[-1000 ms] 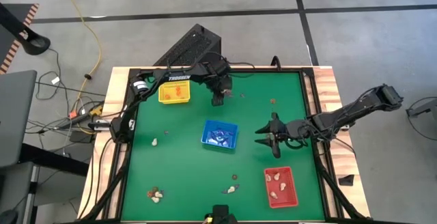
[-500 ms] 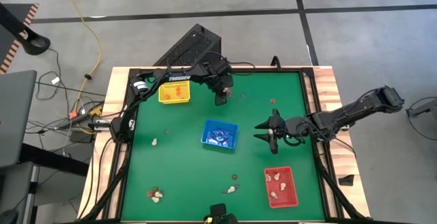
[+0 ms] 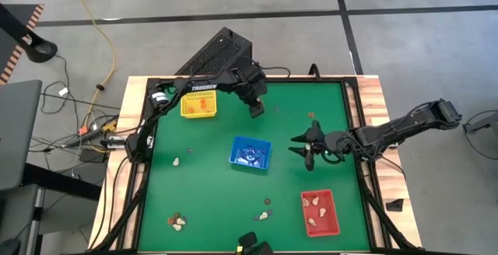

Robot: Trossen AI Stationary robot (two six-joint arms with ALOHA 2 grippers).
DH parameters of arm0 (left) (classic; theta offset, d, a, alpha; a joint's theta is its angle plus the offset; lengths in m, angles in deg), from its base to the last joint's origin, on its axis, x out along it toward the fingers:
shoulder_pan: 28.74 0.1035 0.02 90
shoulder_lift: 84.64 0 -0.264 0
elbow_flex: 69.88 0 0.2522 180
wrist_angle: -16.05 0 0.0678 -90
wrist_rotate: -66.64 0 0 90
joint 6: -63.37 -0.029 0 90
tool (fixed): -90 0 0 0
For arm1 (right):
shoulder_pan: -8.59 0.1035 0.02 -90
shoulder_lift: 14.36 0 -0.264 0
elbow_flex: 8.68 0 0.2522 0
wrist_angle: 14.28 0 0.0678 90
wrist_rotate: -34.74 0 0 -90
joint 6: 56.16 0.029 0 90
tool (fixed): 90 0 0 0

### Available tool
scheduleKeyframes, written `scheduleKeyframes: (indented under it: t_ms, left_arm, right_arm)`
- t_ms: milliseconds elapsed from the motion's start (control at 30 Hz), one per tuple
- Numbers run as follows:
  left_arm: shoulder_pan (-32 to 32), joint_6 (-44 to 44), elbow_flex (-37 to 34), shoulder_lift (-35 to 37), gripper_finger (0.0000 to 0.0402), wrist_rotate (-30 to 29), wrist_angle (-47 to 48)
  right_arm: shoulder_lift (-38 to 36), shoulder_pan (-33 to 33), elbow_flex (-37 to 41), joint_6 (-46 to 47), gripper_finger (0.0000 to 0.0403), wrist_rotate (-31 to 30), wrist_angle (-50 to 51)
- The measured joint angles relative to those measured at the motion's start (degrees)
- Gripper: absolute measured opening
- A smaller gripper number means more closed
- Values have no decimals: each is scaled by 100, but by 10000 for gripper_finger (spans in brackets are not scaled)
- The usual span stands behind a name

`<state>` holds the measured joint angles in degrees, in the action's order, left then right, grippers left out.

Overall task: Sort Halloween decoration
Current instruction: Put the witch hat toy into the blue bin

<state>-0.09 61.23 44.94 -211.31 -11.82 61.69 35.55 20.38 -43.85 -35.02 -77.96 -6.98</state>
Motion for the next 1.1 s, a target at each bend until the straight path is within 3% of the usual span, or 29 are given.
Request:
scheduleKeyframes:
  t_ms: [167, 300, 467, 600, 733, 867, 967, 1100]
  left_arm:
    - [35, 494, 115, 0, 194, -20, 102]
    - [121, 474, 763, 41, 194, -77, 1270]
    - [24, 213, 1566, 373, 194, -889, 2867]
    - [-195, 133, 1255, 1132, 194, -1624, 3218]
    - [-329, 300, 2, 2328, 194, -1686, 2787]
    - [-685, 798, -2268, 3986, 194, -1693, 1288]
    - [-1258, 1370, -4142, 5187, 194, -1683, -718]
    - [-2269, 1912, -6383, 6330, 194, -1719, -4176]
  right_arm:
    - [0, -1, 0, 123, 207, -715, 84]
    - [172, -177, 0, 304, 207, -930, 168]
    - [848, -1057, -290, 126, 207, -731, 195]
    - [1729, -2138, -811, -298, 207, 70, 170]
    - [2553, -2965, -1320, -639, 207, 242, 166]
    - [3363, -3446, -1693, -652, 207, 306, 86]
    - [4019, -3545, -1871, -479, 207, 308, -273]
    - [4752, -3630, -2227, -134, 207, 307, -462]
